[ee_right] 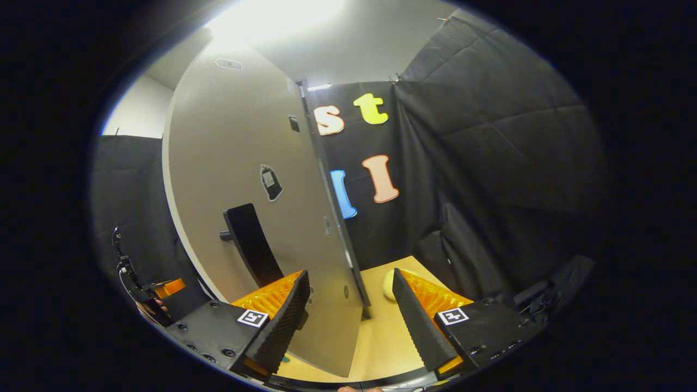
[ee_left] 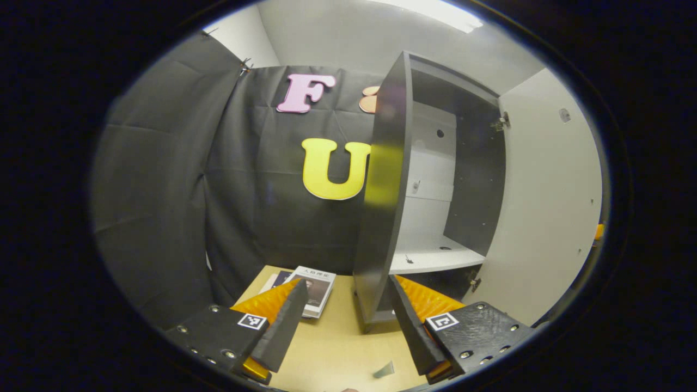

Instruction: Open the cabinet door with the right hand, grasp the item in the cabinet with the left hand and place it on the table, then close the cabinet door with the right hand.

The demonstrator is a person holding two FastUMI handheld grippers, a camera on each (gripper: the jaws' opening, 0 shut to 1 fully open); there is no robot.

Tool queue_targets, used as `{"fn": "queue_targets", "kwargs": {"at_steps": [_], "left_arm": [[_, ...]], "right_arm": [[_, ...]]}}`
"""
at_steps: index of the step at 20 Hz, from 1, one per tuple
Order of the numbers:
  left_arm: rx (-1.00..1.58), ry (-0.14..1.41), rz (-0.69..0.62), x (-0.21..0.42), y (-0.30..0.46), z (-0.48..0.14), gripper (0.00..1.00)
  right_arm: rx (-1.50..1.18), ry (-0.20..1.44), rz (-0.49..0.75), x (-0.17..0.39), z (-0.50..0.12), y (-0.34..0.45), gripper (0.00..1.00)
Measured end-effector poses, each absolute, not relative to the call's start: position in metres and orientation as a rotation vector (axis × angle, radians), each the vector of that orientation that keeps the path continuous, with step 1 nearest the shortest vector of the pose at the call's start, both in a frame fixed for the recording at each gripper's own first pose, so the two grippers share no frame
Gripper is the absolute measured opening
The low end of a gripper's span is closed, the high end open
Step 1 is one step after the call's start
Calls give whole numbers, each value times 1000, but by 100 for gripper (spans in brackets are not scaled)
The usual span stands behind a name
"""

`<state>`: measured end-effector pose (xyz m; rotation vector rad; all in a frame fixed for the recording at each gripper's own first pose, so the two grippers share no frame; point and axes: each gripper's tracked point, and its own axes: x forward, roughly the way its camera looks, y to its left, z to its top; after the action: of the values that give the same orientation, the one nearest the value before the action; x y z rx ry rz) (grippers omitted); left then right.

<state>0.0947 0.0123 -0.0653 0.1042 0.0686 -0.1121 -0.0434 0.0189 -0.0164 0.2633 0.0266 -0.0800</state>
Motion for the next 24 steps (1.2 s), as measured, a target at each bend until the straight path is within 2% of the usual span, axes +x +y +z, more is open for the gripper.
{"fn": "queue_targets", "kwargs": {"at_steps": [5, 11, 15, 16, 17, 24], "left_arm": [[93, 59, -101, 91, 24, -60, 90], [101, 62, -63, 84, 49, -58, 88], [123, 62, -28, 79, 67, -57, 90], [131, 61, -18, 77, 69, -58, 88], [138, 60, -11, 75, 70, -58, 88], [151, 41, -23, 62, 42, -49, 89]], "right_arm": [[186, 64, -13, -18, -13, 65, 97], [144, 59, 114, 15, -9, 121, 97], [235, 80, 226, 28, -7, 165, 98], [244, 82, 262, 30, -5, 174, 94], [227, 82, 271, 32, -5, 175, 98], [175, 46, 240, 33, 0, 149, 98]]}}
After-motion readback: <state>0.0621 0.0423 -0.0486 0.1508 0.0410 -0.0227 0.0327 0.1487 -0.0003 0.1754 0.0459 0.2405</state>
